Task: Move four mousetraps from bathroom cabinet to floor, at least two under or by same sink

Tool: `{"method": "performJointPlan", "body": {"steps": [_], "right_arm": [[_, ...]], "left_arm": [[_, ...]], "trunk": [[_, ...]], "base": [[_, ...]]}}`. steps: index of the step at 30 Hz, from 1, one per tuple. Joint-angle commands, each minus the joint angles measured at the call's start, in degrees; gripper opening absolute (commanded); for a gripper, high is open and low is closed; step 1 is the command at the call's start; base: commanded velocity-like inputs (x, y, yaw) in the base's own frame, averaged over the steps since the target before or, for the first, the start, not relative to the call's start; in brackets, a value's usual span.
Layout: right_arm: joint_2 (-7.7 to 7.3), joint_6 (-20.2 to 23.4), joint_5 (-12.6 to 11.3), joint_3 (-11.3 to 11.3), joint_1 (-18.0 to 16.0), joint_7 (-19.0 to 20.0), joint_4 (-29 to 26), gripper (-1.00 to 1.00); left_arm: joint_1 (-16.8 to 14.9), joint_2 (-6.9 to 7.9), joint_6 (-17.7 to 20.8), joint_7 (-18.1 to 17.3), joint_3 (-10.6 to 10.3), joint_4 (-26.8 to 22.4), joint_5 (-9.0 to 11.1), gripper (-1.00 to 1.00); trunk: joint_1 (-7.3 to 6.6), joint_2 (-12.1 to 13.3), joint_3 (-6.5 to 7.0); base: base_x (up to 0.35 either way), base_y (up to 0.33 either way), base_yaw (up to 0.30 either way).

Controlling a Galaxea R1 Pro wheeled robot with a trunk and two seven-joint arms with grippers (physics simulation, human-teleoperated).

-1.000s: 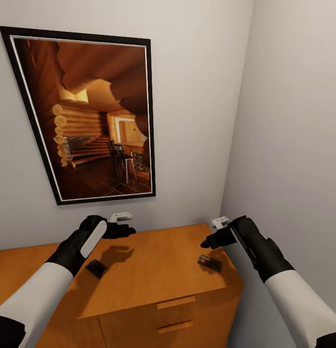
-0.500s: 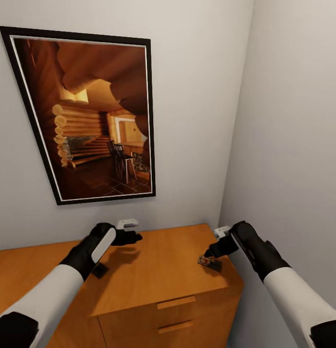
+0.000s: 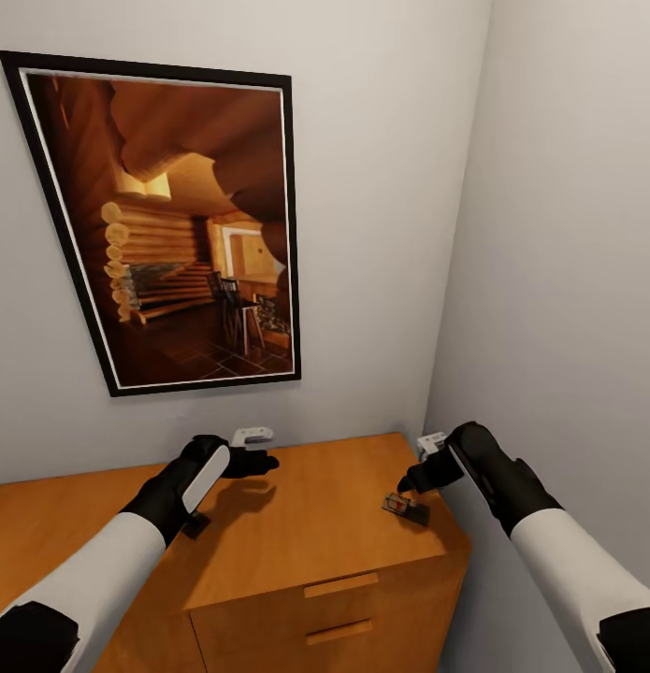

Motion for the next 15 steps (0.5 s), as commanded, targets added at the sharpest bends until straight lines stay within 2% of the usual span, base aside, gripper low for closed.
{"method": "performJointPlan", "body": {"steps": [1, 13, 15], "right_arm": [[-0.05, 0.10, 0.61, 0.16, -0.25, 0.54, -0.06, 1.00], [0.26, 0.10, 0.23, 0.09, -3.43, 0.27, 0.73, 1.00], [0.36, 0.10, 0.21, 0.08, -4.43, -0.01, 2.19, 1.00]], "left_arm": [[-0.06, 0.07, 0.12, 0.58, -0.31, -0.09, 0.60, 1.00], [-0.06, 0.04, 0.18, 0.55, -0.38, -0.22, 0.57, 1.00], [-0.06, 0.04, 0.19, 0.55, -0.38, -0.19, 0.60, 1.00]], "trunk": [[0.02, -0.09, -0.11], [0.02, -0.09, -0.11], [0.02, -0.09, -0.11]], "base": [[0.000, 0.000, 0.000], [0.000, 0.000, 0.000], [0.000, 0.000, 0.000]]}}
